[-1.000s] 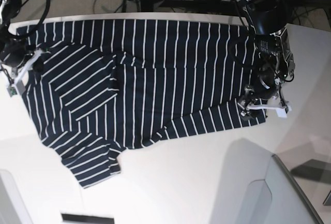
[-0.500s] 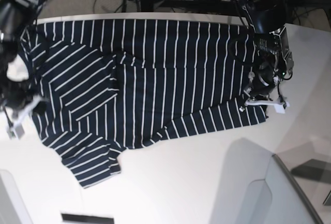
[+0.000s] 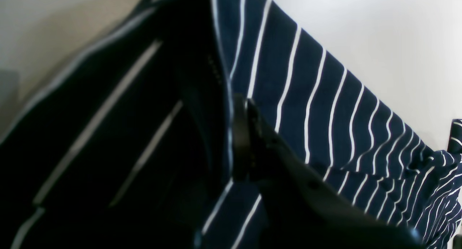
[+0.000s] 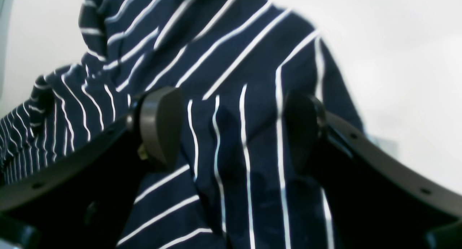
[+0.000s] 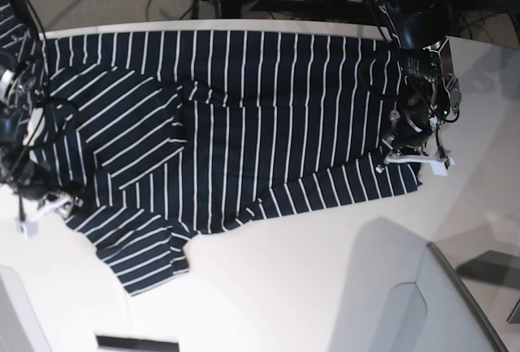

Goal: Layout the t-shirt on the table in an organized manner, then fold the t-shirt properly
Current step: 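Pull the sleeve end with the right gripper to straighten it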

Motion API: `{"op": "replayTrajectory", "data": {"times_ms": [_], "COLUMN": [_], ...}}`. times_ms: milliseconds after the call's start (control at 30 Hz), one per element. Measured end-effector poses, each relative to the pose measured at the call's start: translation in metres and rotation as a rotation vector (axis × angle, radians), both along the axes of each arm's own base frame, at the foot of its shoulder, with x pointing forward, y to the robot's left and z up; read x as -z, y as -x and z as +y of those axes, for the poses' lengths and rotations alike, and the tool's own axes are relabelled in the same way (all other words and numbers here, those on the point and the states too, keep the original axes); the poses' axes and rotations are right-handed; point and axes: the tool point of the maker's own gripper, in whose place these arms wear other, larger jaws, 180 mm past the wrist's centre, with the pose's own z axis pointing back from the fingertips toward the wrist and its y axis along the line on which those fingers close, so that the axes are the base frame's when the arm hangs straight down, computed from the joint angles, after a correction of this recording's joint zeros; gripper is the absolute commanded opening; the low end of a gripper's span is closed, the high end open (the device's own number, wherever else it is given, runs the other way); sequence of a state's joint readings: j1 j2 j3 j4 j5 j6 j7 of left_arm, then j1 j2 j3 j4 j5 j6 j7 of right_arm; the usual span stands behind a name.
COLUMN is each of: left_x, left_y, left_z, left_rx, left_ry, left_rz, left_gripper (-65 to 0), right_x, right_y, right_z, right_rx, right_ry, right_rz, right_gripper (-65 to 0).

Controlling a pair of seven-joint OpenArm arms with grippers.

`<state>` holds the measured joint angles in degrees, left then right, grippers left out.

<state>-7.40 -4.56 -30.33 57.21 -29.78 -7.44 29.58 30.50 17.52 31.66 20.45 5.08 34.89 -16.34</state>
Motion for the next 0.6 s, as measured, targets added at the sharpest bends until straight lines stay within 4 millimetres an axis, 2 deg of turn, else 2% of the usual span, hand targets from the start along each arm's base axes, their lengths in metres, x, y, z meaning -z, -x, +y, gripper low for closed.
{"op": "replayTrajectory", "data": {"times_ms": [67,133,267,367,467,600], "left_x": [0.000,0.000,-0.001,-0.001,-0.001,-0.001], "left_y": [0.000,0.000,0.001,0.001,0.001,0.001], "left_z": [0.000,0.001,0.006,0.006,0.005,0.006], "left_rx": [0.000,0.002,0.001,0.000,0.001,0.001], "left_ry": [0.000,-0.001,-0.011,-0.011,-0.009,-0.012], "left_rz": [0.000,0.001,0.004,0.004,0.004,0.004], "left_gripper": [-65.0,-65.0,-65.0,-65.0,-65.0,-65.0], "right_x": [0.013,0.014,0.003,-0.002,0.003,0.012], "right_y": [0.013,0.018,0.011,0.010,0.016,0.025], "right_z": [-0.012,-0.016,-0.025,-0.041,-0.051,-0.052], "right_rx": [0.049,0.055,0.057,0.083,0.121,0.139], "right_ry": [0.037,0.032,0.057,0.084,0.115,0.127], "right_rz": [0.014,-0.002,-0.028,-0.033,-0.005,0.010], "right_gripper": [-22.5,-22.5,-23.0,-23.0,-22.8,-22.5]}}
